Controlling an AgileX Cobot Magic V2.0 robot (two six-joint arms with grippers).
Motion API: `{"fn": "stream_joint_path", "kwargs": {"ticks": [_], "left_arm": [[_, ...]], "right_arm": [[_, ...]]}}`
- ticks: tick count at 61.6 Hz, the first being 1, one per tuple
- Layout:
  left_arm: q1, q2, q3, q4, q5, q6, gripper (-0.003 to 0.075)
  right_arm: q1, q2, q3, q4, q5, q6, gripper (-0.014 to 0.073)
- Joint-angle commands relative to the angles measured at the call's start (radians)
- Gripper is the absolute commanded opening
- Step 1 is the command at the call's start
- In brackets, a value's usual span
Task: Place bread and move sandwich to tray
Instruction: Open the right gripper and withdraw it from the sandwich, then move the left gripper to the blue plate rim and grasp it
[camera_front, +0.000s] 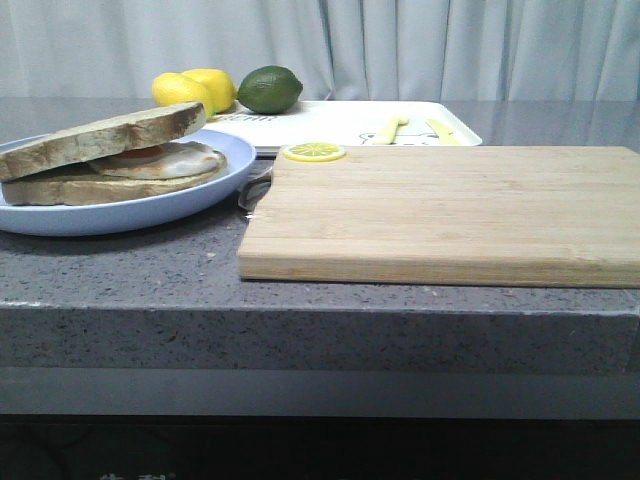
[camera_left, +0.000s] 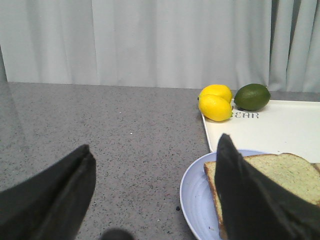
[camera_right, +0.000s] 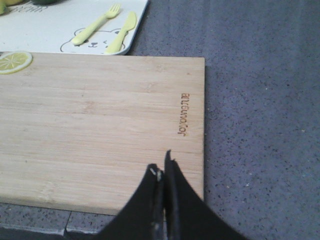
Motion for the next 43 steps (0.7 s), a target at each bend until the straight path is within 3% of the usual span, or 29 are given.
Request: {"fn": "stream_joint_path", "kwargs": {"ticks": [1, 22, 33, 43], "left_arm": [[0.002, 0.062, -0.082, -0.010, -0.049, 0.000, 0.0489], [0.002, 0.591, -0.487, -0.031, 0.442, 0.000, 0.0489], [0.002, 0.796, -0.609, -0.061, 0.518, 0.000, 0.0489], [0.000, 0.895, -0.628, -0.087, 0.516, 0.000, 0.0489]], "right_arm": [[0.004, 0.003, -0.023, 0.028, -0.099, -0.002, -0.0061], [0.004, 0.003, -0.022, 0.034, -0.098, -0.002, -0.0061], [0.004, 0.003, -0.022, 0.034, -0.098, -0.002, -0.0061], [0.004, 0.003, -0.022, 0.034, -0.098, -0.002, -0.0061]]}}
